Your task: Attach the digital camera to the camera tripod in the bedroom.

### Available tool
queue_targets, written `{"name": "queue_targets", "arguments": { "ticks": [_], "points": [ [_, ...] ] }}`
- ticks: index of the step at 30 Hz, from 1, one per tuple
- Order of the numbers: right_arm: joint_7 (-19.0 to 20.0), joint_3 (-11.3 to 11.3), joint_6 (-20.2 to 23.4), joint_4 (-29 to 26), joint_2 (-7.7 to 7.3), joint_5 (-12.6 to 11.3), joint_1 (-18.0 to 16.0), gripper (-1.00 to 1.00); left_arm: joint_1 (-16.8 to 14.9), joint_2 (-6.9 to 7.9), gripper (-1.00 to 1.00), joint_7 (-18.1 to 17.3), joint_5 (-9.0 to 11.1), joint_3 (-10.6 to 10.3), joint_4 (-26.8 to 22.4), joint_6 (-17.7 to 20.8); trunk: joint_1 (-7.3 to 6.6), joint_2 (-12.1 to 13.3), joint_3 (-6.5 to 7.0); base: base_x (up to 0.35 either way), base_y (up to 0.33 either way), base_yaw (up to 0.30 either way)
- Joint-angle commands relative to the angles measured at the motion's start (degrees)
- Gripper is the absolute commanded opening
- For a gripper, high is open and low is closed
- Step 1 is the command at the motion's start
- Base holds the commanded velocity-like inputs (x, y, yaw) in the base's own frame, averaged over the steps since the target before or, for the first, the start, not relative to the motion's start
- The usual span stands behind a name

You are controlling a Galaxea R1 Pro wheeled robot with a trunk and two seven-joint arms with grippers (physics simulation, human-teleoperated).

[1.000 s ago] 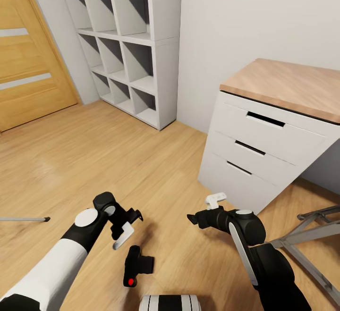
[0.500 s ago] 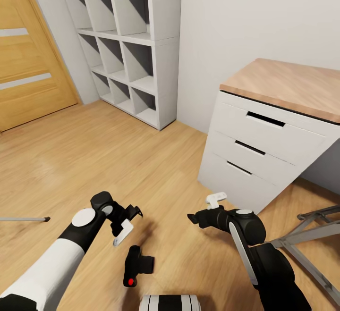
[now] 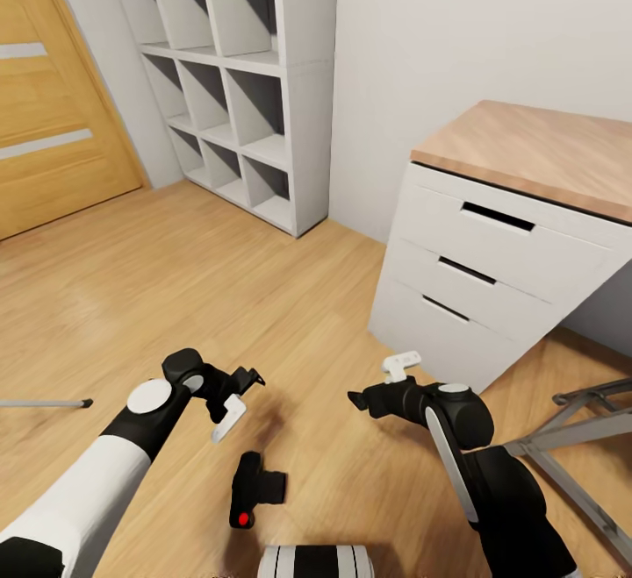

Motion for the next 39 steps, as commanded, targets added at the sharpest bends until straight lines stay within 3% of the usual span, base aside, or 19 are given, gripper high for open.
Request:
{"name": "queue_targets", "arguments": {
  "ticks": [1,7,12,23,35,39],
  "points": [
    [0.20,-0.01,0.25,-0.05,0.02,0.21,-0.06,1.00,-0.01,0.11,1.00,0.07,-0.17,-0.29,-0.08,-0.10,-0.01,-0.02,-0.14,0.000,0.000,0.000],
    [0.21,-0.01,0.25,-0.05,0.02,0.21,-0.19,1.00,0.15,0.14,1.00,0.65,-2.02,-3.28,-0.13,-0.08,-0.01,-0.02,-0.69,0.000,0.000,0.000],
    [0.21,-0.01,0.25,-0.05,0.03,0.17,-0.23,1.00,0.03,0.24,1.00,1.47,-5.15,-6.09,-0.01,-0.03,-0.01,-0.02,-1.16,0.000,0.000,0.000],
    [0.21,0.00,0.25,-0.05,0.03,0.13,-0.19,1.00,-0.71,0.28,1.00,10.64,-6.94,-6.13,0.58,0.01,-0.01,-0.02,-2.19,0.000,0.000,0.000],
    [0.21,0.07,0.25,-0.05,0.03,0.13,-0.18,1.00,-2.88,0.51,1.00,12.70,-7.28,-6.29,0.55,-0.02,-0.01,-0.02,-3.32,0.000,0.000,0.000],
    [0.21,0.02,0.25,-0.05,0.03,0.13,-0.18,1.00,-3.38,1.18,1.00,12.79,-7.45,-6.37,0.63,-0.05,-0.01,-0.02,-3.69,0.000,0.000,0.000]
  ]
}}
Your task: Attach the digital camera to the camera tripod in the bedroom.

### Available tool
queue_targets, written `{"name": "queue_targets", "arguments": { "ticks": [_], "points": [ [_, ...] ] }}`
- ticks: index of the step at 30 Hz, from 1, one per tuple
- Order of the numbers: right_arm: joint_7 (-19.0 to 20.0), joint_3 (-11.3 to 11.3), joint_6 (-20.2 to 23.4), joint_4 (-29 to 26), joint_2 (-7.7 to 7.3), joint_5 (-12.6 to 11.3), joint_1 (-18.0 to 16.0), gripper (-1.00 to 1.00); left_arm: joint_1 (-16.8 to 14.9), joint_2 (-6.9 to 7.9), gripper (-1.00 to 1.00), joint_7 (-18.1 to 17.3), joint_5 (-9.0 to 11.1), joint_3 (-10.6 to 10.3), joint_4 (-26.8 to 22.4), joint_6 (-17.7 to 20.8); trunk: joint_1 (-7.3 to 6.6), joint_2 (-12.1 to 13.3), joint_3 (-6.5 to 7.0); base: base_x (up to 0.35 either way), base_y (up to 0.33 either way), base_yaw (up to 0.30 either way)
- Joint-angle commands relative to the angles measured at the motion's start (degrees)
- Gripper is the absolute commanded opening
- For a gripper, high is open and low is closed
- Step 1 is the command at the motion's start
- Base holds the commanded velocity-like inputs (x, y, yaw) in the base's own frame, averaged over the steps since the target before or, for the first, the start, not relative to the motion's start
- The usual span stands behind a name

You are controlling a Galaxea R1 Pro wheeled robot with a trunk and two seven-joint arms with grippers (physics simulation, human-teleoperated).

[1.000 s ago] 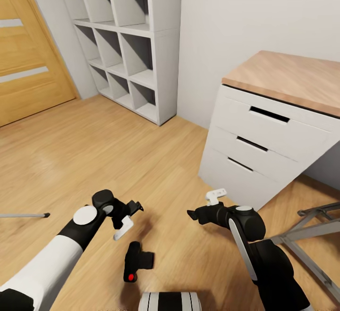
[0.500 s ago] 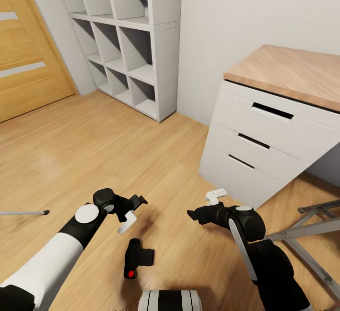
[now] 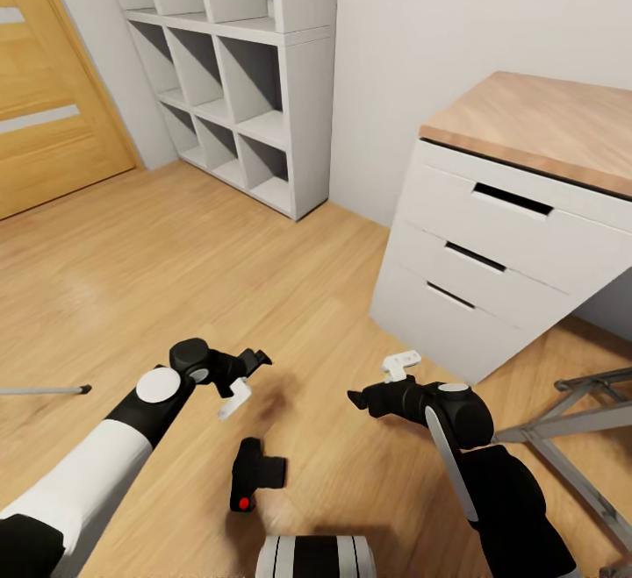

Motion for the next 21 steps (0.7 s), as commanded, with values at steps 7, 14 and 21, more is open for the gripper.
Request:
{"name": "queue_targets", "arguments": {
  "ticks": [7,14,21],
  "points": [
    [0.20,-0.04,0.25,-0.05,0.02,0.20,-0.03,1.00,-0.30,2.24,1.00,-0.19,-1.06,-0.59,-0.05,-0.20,-0.01,-0.02,-0.70,0.000,0.000,0.000],
    [0.20,-0.04,0.25,-0.05,0.02,0.20,-0.03,1.00,-1.71,2.21,1.00,0.03,-6.92,-0.69,-0.01,-0.22,-0.01,-0.02,-1.36,0.000,0.000,0.000],
    [0.20,-0.04,0.25,-0.05,0.02,0.20,-0.03,1.00,-2.56,1.18,1.00,0.07,-7.97,-0.43,0.07,-0.16,-0.01,-0.02,-2.02,0.000,0.000,0.000]
  ]
}}
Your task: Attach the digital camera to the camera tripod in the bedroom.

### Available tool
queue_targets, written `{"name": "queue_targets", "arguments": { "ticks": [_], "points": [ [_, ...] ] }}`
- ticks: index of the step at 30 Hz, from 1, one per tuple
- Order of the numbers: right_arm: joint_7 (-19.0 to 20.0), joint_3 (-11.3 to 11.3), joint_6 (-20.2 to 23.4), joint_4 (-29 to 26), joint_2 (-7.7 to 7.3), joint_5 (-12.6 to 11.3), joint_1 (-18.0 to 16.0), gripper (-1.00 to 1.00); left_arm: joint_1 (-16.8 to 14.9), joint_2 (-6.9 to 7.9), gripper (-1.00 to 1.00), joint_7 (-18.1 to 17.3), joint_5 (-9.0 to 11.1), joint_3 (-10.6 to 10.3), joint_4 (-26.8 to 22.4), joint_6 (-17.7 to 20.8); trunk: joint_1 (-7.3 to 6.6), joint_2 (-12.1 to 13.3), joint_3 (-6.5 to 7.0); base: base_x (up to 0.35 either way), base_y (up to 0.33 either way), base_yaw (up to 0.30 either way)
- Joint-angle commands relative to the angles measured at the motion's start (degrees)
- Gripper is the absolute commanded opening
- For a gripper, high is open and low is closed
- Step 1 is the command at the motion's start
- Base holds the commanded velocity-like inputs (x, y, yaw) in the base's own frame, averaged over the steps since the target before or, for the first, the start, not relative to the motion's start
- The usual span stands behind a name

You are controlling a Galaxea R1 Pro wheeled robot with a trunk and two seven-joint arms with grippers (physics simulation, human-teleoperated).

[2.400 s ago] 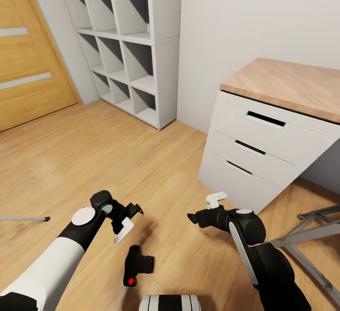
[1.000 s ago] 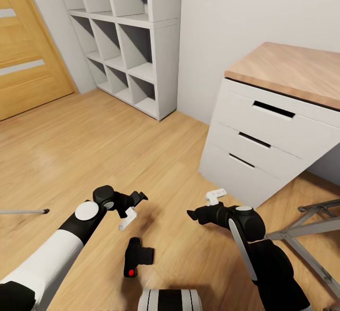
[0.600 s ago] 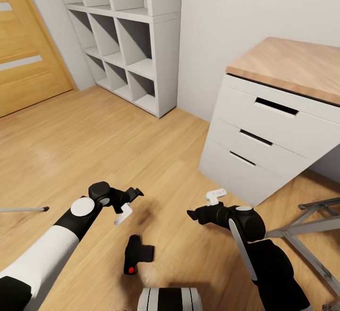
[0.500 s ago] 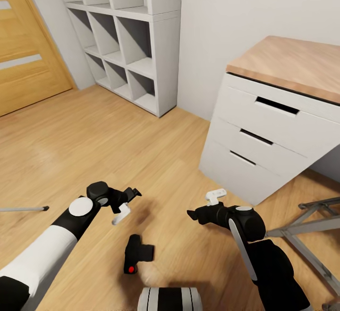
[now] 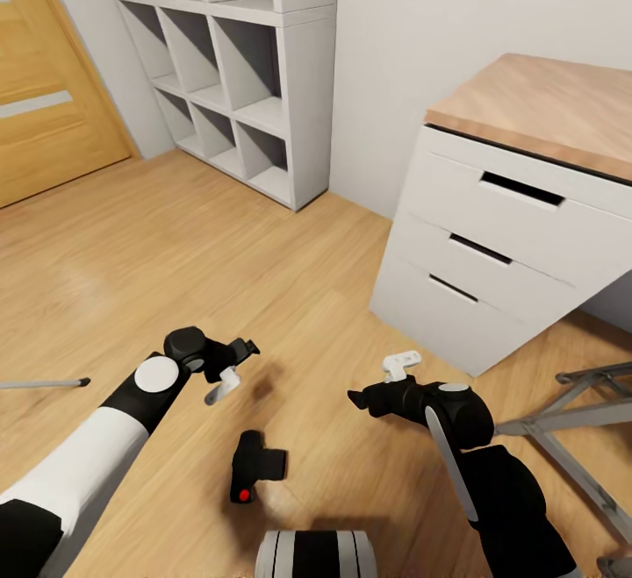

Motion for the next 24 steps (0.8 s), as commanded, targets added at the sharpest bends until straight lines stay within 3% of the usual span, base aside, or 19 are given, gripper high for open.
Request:
{"name": "queue_targets", "arguments": {
  "ticks": [1,10,15,16,24],
  "points": [
    [0.20,-0.01,0.25,-0.05,0.02,0.20,-0.03,1.00,-0.10,-0.16,1.00,-0.03,-0.30,-0.16,-0.06,-0.11,-0.01,-0.02,-0.14,0.000,0.000,0.000],
    [0.20,-0.01,0.25,-0.05,0.02,0.20,-0.03,1.00,-0.28,-0.54,1.00,2.18,-0.85,-1.27,-0.02,-0.23,-0.01,-0.02,-0.98,0.000,0.000,0.000],
    [0.14,-0.01,0.25,-0.05,0.02,0.20,-0.05,1.00,-0.41,-0.05,1.00,6.26,-1.06,-6.70,1.51,-0.59,-0.01,-0.02,-1.45,0.000,0.000,0.000],
    [0.14,-0.01,0.25,-0.05,0.02,0.20,-0.05,1.00,-0.41,-0.05,1.00,6.26,-1.06,-6.70,1.51,-0.59,-0.01,-0.02,-1.55,0.000,0.000,0.000],
    [0.12,-0.12,0.25,-0.05,0.02,0.23,-0.08,1.00,-1.93,0.36,1.00,9.42,-1.29,-14.78,7.02,-0.75,-0.01,-0.02,-2.30,0.000,0.000,0.000]
  ]
}}
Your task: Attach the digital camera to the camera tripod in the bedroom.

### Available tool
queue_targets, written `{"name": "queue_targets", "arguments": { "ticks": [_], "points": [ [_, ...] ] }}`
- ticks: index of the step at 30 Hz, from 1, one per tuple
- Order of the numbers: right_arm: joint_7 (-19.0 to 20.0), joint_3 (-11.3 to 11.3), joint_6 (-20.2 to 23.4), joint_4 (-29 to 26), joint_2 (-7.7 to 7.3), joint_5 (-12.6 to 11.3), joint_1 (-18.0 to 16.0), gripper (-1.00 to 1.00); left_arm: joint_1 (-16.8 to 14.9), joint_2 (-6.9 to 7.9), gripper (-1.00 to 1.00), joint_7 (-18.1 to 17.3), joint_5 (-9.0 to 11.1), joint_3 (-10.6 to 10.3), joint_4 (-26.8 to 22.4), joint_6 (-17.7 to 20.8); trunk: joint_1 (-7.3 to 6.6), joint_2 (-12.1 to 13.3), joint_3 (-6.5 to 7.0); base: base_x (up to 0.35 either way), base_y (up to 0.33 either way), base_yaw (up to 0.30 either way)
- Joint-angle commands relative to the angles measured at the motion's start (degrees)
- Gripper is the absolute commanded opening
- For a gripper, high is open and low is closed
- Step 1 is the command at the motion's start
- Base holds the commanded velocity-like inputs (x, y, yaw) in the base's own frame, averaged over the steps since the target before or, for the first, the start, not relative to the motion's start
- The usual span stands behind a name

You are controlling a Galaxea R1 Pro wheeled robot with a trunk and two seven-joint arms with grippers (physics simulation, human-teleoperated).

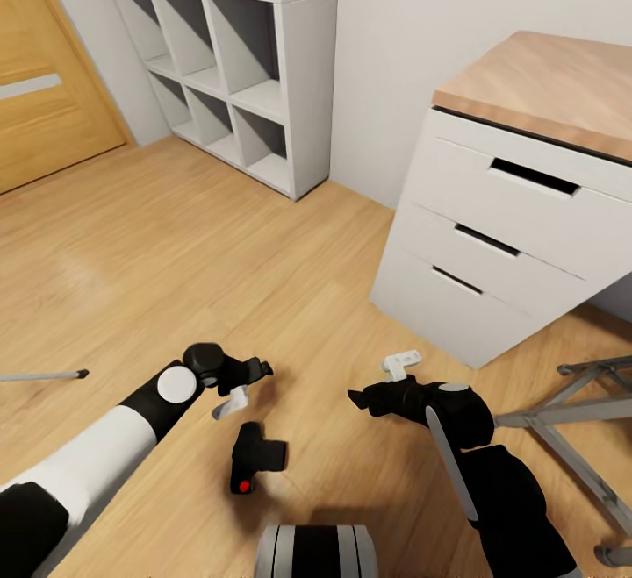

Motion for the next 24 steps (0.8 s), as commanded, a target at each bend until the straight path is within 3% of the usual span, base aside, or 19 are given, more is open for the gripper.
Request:
{"name": "queue_targets", "arguments": {
  "ticks": [1,5,9,14,24],
  "points": [
    [0.20,-0.02,0.25,-0.05,0.02,0.21,-0.04,1.00,-0.41,0.06,1.00,0.42,-0.20,-1.61,0.58,-0.17,-0.01,-0.02,-0.14,0.000,0.000,0.000],
    [0.19,-0.06,0.25,-0.04,0.02,0.24,-0.05,1.00,-2.29,-0.06,1.00,1.70,-0.23,-7.08,3.14,-0.19,-0.01,-0.02,-0.51,0.000,0.000,0.000],
    [0.19,-0.07,0.25,-0.04,0.02,0.25,-0.06,1.00,-3.30,-0.17,1.00,2.02,-0.24,-8.67,4.91,-0.20,-0.01,-0.02,-0.89,0.000,0.000,0.000],
    [0.19,-0.08,0.25,-0.05,0.01,0.26,-0.06,1.00,-4.22,-0.27,1.00,2.22,-0.50,-9.76,6.63,-0.20,-0.01,-0.02,-1.36,0.000,0.000,0.000],
    [0.19,-0.05,0.25,-0.04,-0.02,0.26,-0.02,1.00,-5.53,-0.54,1.00,2.89,-2.94,-10.33,8.52,-0.22,-0.01,-0.02,-2.30,0.000,0.000,0.000]
  ]
}}
